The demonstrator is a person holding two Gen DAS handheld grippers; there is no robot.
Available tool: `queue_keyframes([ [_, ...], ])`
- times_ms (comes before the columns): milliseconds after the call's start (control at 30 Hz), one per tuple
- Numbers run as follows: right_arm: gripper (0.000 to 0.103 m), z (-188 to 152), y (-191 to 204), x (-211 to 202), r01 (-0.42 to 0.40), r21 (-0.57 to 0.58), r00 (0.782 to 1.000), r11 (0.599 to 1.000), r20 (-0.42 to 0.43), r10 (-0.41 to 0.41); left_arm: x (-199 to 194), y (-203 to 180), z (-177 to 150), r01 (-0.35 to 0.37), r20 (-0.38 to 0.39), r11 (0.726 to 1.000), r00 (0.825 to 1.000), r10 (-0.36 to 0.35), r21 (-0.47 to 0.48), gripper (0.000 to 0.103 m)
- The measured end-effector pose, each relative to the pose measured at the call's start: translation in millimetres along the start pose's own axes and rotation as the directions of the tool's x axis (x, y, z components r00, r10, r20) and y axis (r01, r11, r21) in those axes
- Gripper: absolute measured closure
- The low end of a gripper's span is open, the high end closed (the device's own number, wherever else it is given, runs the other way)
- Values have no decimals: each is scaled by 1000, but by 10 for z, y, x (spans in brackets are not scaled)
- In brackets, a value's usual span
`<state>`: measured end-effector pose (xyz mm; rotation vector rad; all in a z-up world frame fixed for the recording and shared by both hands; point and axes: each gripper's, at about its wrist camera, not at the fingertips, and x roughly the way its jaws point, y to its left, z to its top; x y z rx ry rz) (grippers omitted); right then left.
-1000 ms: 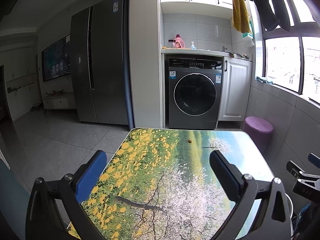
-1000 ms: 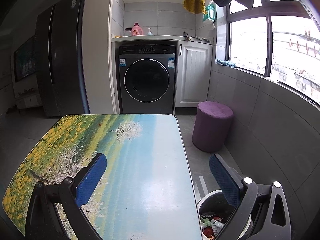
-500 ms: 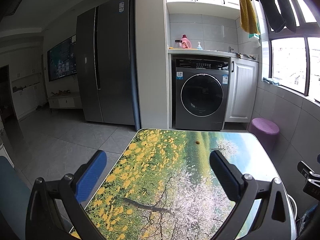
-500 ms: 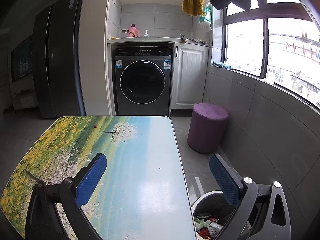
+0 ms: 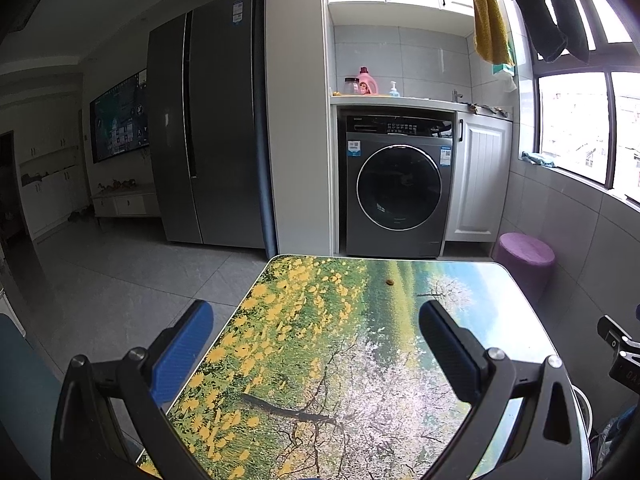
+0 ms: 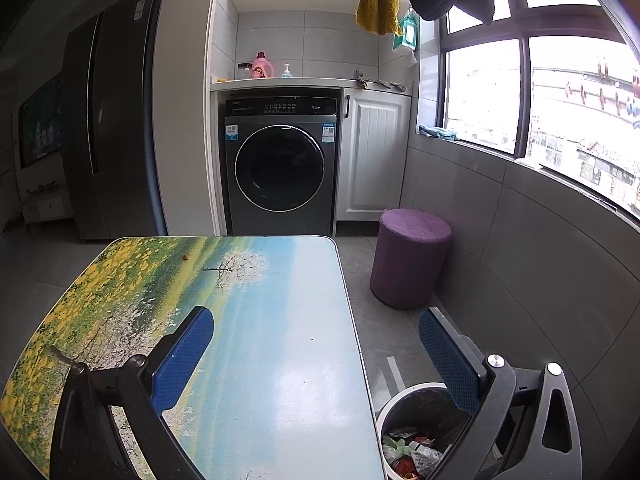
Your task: Collect trash
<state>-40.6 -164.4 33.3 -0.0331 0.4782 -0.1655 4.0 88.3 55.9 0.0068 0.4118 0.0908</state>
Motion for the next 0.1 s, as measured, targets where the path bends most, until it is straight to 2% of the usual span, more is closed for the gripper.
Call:
queue_keyframes([
  [100,0,0,-7,0,0,1,1000,1000,0,0,-4,-5,-9,0,-3,1000,1000,0,-2,0],
])
